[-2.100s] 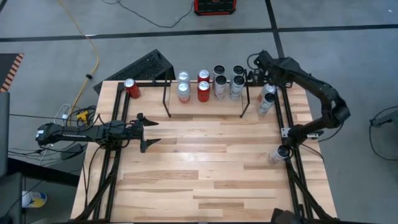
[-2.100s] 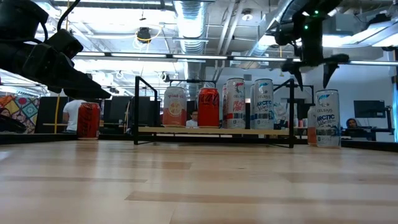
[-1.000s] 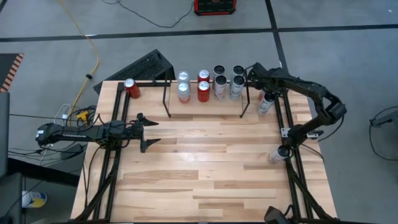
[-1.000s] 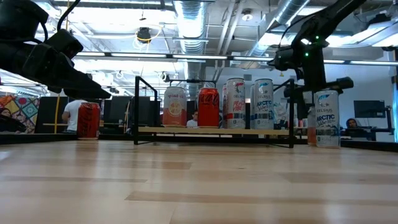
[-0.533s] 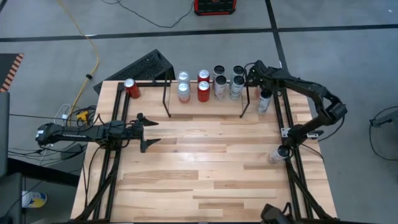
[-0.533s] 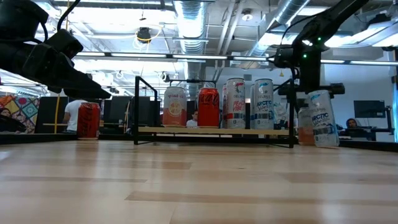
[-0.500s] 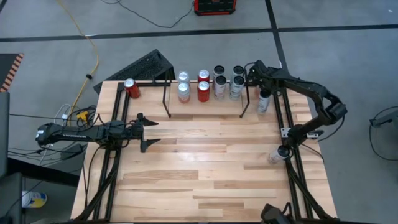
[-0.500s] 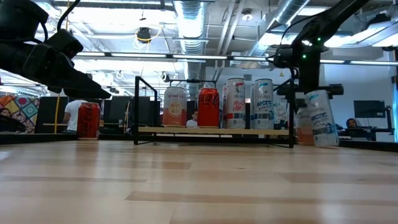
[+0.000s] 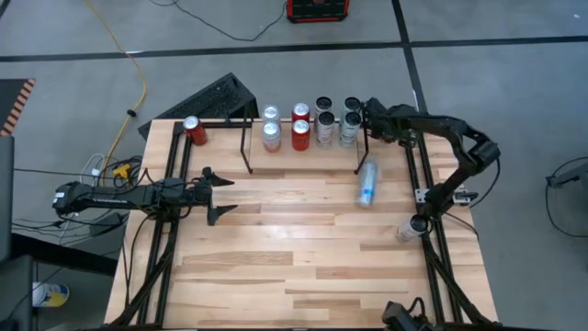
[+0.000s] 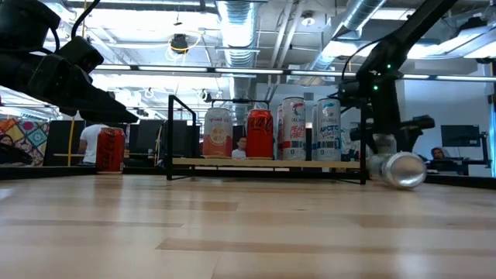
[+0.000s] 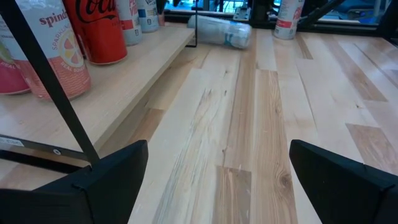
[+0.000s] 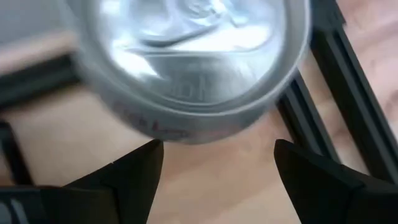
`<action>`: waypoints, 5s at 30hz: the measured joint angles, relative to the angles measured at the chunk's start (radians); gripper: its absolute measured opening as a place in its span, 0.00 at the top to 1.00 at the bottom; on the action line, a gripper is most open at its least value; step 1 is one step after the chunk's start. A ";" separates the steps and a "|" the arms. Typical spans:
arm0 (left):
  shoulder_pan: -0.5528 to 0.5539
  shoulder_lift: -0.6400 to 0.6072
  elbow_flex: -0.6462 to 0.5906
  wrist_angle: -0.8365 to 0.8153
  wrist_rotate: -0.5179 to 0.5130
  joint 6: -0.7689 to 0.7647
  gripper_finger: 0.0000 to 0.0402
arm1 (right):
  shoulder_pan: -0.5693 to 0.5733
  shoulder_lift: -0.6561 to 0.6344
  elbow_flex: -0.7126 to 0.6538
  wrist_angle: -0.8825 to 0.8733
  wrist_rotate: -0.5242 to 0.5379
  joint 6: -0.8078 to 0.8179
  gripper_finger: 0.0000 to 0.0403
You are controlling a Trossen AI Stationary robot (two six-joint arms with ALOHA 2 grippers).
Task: Place canned beverage on shelf
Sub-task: Put the orange white soda can on the shelf aligned with the other orange white soda can
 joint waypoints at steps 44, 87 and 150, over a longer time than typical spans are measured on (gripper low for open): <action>0.000 0.000 0.000 0.000 0.000 0.000 0.06 | 0.022 -0.153 0.006 0.172 0.189 0.006 0.18; 0.000 0.000 0.000 0.000 0.000 0.000 0.06 | 0.162 -0.252 0.001 -0.182 0.105 -0.038 0.29; 0.000 0.000 0.000 -0.001 0.000 0.000 0.06 | 0.775 0.255 0.741 0.132 0.011 -0.508 0.29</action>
